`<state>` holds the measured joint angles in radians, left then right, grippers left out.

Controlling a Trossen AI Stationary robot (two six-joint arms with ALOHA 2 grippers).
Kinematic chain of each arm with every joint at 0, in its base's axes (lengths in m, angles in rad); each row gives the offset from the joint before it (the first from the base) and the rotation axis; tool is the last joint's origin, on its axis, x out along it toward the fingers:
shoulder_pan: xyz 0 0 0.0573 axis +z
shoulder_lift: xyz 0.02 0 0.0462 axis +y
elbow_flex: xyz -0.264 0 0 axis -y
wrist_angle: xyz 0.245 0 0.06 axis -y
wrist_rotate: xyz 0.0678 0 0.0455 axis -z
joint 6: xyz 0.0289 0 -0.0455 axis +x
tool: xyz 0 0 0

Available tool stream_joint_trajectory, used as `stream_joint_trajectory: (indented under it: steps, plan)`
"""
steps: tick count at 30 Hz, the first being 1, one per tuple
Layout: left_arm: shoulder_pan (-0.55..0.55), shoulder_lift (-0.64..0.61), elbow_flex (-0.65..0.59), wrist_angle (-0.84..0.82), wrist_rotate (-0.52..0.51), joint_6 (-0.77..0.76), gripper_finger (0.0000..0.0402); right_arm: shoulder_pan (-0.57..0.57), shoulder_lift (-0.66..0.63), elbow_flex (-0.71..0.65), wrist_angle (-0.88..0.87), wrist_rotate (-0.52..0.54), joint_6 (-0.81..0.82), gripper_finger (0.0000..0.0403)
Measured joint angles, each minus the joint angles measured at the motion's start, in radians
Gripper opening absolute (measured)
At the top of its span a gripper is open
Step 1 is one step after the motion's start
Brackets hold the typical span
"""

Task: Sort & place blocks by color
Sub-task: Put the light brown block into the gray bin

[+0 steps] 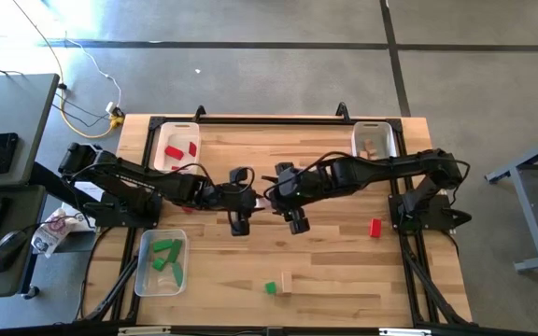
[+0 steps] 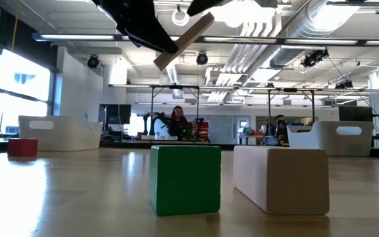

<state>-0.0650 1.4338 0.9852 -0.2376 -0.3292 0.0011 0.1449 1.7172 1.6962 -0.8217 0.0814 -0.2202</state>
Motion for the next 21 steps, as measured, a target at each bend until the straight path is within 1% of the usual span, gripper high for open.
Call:
stream_joint_trajectory:
  steps: [3, 10, 18, 21]
  plan:
    - [0.000, 0.000, 0.000, 0.011, 0.001, 0.011, 0.0101, -0.004, 0.000, 0.000, -0.011, 0.026, 0.023, 0.0209]
    - [0.000, 0.000, 0.000, 0.033, 0.003, 0.019, 0.0103, -0.017, 0.000, 0.000, -0.059, 0.022, 0.048, 0.0209]
    - [0.000, 0.000, 0.000, 0.073, 0.004, 0.030, 0.0102, -0.017, 0.000, 0.000, -0.065, 0.028, 0.048, 0.0209]
    - [0.000, 0.000, 0.000, 0.079, 0.004, 0.038, 0.0103, -0.017, 0.000, 0.000, -0.072, 0.031, 0.048, 0.0201]
